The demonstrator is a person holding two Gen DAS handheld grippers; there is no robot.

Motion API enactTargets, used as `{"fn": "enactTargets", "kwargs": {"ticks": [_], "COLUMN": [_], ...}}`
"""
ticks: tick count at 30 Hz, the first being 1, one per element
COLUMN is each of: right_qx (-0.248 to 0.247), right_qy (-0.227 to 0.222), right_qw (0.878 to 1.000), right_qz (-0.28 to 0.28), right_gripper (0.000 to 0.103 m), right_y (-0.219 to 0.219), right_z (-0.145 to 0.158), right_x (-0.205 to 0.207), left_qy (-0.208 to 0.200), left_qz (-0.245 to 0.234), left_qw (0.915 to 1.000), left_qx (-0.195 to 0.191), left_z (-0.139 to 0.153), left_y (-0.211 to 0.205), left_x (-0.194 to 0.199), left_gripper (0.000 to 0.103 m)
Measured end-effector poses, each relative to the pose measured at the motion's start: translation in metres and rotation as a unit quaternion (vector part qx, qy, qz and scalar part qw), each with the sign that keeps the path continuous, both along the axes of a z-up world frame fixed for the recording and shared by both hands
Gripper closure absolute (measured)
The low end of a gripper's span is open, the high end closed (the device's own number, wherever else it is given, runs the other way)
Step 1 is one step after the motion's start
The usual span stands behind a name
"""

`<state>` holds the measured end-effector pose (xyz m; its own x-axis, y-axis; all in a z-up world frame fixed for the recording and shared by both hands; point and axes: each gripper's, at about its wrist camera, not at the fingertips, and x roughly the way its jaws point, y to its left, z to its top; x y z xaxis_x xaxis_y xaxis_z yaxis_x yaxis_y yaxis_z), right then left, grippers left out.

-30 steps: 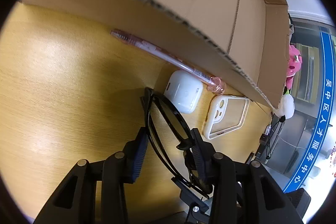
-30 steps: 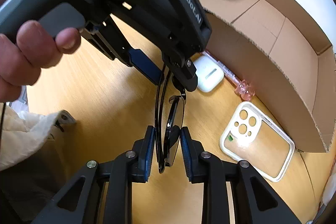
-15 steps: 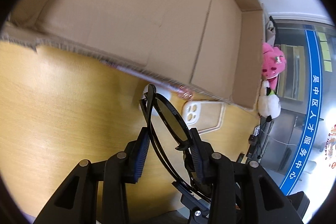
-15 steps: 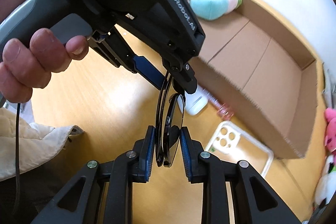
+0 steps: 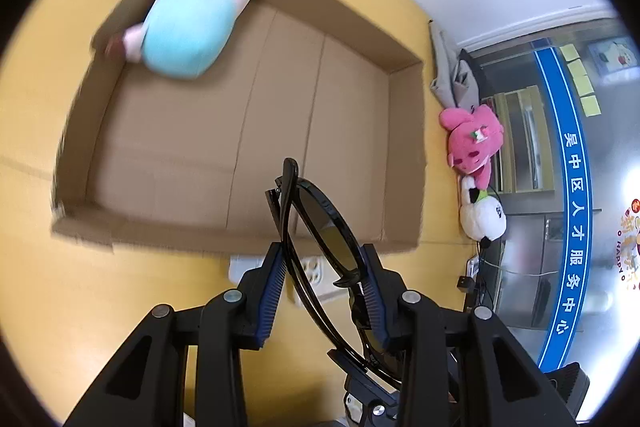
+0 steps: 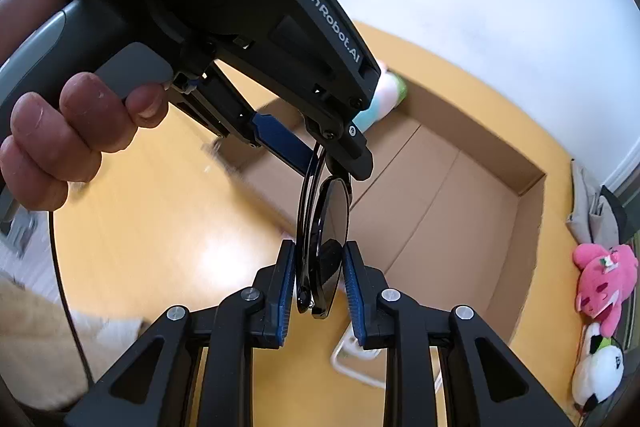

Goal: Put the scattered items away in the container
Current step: 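Lower the black sunglasses into the box with the right gripper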

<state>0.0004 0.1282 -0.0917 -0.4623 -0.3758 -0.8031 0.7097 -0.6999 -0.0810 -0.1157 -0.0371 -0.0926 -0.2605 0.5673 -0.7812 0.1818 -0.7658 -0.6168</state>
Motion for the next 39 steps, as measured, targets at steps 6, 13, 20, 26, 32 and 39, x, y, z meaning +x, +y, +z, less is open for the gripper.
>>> {"fn": "enactTargets", "kwargs": {"ticks": [6,13,20,26,32,39], "right_qx": [-0.023,-0.040,-0.057,-0.067,-0.077,-0.086], "right_qy": [0.029,0.033,-0.011,-0.060,-0.103,-0.138], "right_qw": [0.999,0.995,0.990,0.981,0.970,0.961], "right_qz": [-0.034,-0.084,-0.131,-0.170,-0.204,-0.222], "right_gripper": [0.077,0.077,0.077,0.077,0.077,0.077], "right_y": [-0.004,-0.039,-0.024,-0.024,-0.026,-0.030], "right_z": [0.014,0.003,-0.027,-0.067,-0.109,-0.142], "right_x": [-0.052,-0.152,-0.198,-0.235,-0.273,-0.287], "left_qy": [0.044,0.066,0.043,0.022,-0.001,-0.017], "left_qz": [-0.021,-0.061,-0.083,-0.107,-0.120,-0.124], "left_qw": [0.9984,0.9942,0.9935,0.9903,0.9868,0.9838], "left_qx": [-0.027,-0.058,-0.065,-0.086,-0.108,-0.128], "left_z": [0.028,0.028,-0.015,-0.058,-0.096,-0.123], "left_y": [0.000,0.011,0.013,0.023,0.032,0.034], "left_x": [-0.055,-0.126,-0.183,-0.226,-0.256,-0.265], "left_gripper": [0.066,0.067,0.066,0.067,0.067,0.067]}}
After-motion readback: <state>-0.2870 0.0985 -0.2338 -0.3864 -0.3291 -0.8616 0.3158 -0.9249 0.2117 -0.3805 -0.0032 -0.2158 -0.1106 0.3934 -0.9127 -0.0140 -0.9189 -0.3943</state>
